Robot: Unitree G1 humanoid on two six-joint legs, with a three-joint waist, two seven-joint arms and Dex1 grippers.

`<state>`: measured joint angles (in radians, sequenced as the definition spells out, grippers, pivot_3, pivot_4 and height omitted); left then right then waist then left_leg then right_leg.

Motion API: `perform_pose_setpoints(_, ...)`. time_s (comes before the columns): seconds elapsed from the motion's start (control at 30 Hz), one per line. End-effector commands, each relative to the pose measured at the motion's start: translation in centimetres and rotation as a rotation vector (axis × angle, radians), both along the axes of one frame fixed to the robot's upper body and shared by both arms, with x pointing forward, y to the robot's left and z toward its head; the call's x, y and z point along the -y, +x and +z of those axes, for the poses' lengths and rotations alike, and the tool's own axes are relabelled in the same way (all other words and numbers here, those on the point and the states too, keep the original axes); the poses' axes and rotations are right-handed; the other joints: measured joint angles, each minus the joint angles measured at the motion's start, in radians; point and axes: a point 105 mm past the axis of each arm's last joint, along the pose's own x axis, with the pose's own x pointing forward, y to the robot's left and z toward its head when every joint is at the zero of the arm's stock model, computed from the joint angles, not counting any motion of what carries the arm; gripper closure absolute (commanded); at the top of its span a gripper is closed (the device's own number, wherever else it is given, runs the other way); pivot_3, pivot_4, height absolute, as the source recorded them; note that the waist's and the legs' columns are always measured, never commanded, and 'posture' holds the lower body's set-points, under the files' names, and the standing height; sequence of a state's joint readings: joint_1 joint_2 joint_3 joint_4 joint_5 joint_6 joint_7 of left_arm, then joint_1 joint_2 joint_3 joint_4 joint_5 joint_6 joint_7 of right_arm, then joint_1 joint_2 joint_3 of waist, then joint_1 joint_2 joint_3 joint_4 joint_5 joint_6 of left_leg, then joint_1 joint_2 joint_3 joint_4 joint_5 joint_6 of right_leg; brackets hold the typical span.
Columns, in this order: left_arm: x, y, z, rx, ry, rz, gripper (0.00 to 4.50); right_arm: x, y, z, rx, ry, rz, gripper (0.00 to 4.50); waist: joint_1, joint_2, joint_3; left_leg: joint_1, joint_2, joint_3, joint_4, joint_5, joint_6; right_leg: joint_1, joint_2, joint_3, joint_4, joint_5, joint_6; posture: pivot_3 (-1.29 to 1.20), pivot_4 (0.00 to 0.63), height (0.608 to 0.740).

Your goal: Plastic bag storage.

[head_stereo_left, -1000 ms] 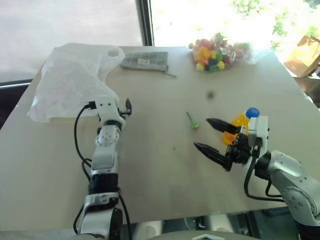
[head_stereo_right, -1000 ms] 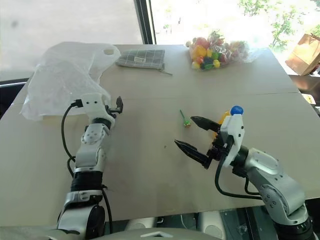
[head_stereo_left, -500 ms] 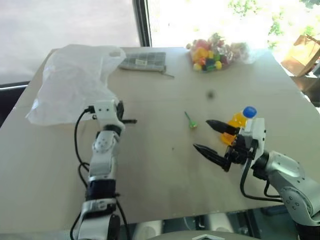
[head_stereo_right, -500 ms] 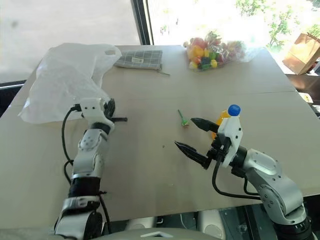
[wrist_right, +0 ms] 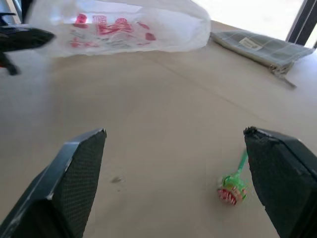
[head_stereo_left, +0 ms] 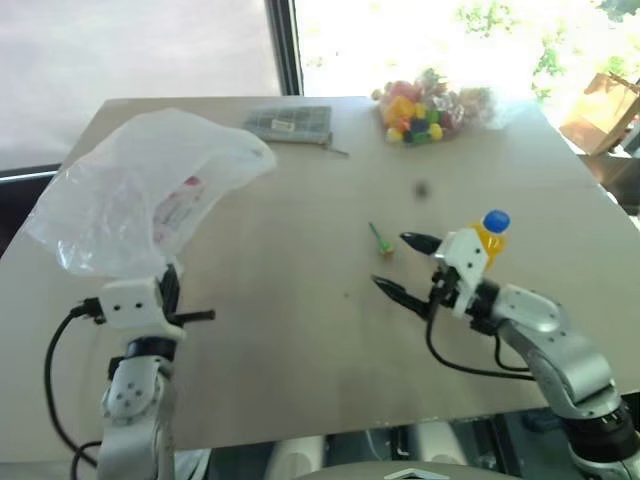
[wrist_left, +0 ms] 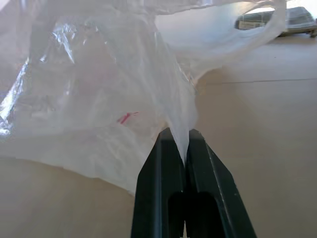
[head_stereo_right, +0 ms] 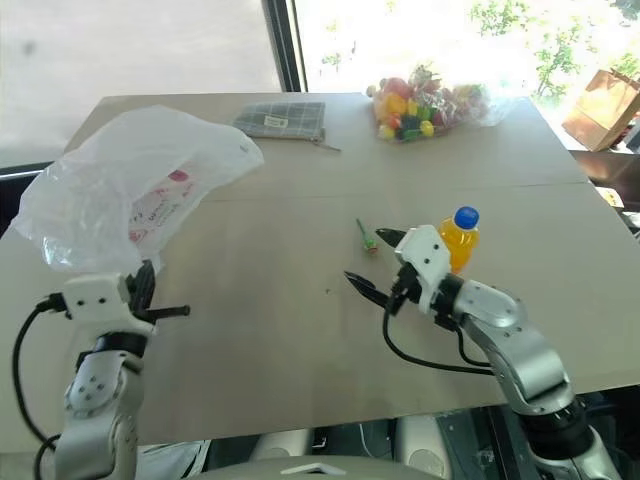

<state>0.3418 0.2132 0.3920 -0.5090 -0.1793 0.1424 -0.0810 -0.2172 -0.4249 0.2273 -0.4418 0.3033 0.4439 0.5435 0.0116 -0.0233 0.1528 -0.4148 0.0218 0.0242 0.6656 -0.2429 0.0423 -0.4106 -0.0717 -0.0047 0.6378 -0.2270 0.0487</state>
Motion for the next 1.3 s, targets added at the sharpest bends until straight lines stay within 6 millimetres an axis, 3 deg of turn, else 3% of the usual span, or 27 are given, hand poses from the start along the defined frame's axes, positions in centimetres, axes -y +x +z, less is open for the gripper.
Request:
perform_pose_setpoints(0.03,0.1,-2.1,1.6,0.053,0.020,0.059,4.47,-0.6,1.9,-0.5,-0.037,-0.034,-0.106,0.00,0.004,0.000,0.000,0.000,0.000,0.000,0.000,0.000,0.000,0.000,0.000,0.000,0.000,0.000,0.000,0.00,0.150,0.740)
perform_pose_setpoints(0.23,0.2,-4.3,0.1,0.027,-0.097,0.146,4.47,-0.1,3.9,-2.9,-0.176,-0.121,-0.251,0.00,0.002,0.000,0.000,-0.002,0.000,-0.001,0.000,0.000,0.000,-0.001,-0.002,-0.001,0.000,0.000,0.000,0.00,0.150,0.740)
perform_pose_setpoints(0.33,0.4,-4.7,-0.1,0.032,-0.140,0.152,4.47,0.1,4.5,-3.6,-0.247,-0.081,-0.313,0.00,0.001,0.000,0.000,-0.002,0.000,-0.001,0.000,0.000,0.000,-0.002,-0.001,-0.001,0.000,0.000,0.000,0.00,0.150,0.740)
perform_pose_setpoints(0.63,0.9,-5.3,-0.7,0.015,-0.147,0.092,4.47,-2.0,6.0,-3.9,-0.283,0.001,-0.320,0.00,-0.023,0.001,0.001,-0.002,0.000,0.000,0.000,0.000,0.001,-0.002,0.001,-0.001,0.000,-0.001,-0.001,0.00,0.150,0.740)
perform_pose_setpoints(0.73,1.0,-5.4,-0.7,0.018,-0.147,0.085,4.50,-2.3,6.3,-3.8,-0.255,-0.007,-0.318,0.88,-0.024,0.001,0.001,-0.002,0.000,0.000,0.000,0.000,0.001,-0.002,0.002,-0.001,0.000,-0.001,0.000,0.00,0.150,0.740)
perform_pose_setpoints(0.83,1.2,-5.5,-0.7,0.025,-0.151,0.074,4.50,-2.4,6.2,-4.0,-0.258,-0.018,-0.320,2.41,-0.025,0.001,0.001,-0.002,0.000,0.000,0.000,0.000,0.001,-0.002,0.002,-0.001,0.000,-0.001,0.000,0.00,0.150,0.740)
perform_pose_setpoints(0.87,1.3,-5.5,-0.7,0.028,-0.156,0.064,4.50,-2.4,6.1,-4.1,-0.252,-0.032,-0.315,2.64,-0.025,0.001,0.001,-0.002,0.000,0.000,0.000,0.000,0.001,-0.002,0.002,-0.001,0.000,-0.001,0.000,0.00,0.150,0.740)
perform_pose_setpoints(0.9,1.4,-5.5,-0.8,0.028,-0.161,0.056,4.50,-2.4,6.0,-4.2,-0.244,-0.048,-0.309,3.26,-0.025,0.002,0.001,-0.002,0.000,0.000,0.000,0.000,0.001,-0.002,0.002,-0.001,0.000,-0.001,0.000,0.00,0.150,0.740)
perform_pose_setpoints(1.03,2.9,-5.1,-0.9,0.040,-0.229,-0.037,4.50,-3.9,5.9,-3.2,-0.194,-0.054,-0.230,3.37,-0.026,0.002,0.001,-0.002,0.000,0.000,0.000,0.000,0.001,-0.002,0.002,-0.001,0.000,-0.001,0.000,0.00,0.150,0.740)
perform_pose_setpoints(1.3,8.6,-5.7,-2.1,-0.048,-0.317,-0.382,4.50,-12.3,3.6,0.4,-0.157,-0.021,0.174,3.37,-0.043,0.005,0.003,-0.002,0.001,0.000,-0.001,0.000,0.001,-0.004,0.003,0.000,0.001,-0.001,-0.001,0.00,0.150,0.740)
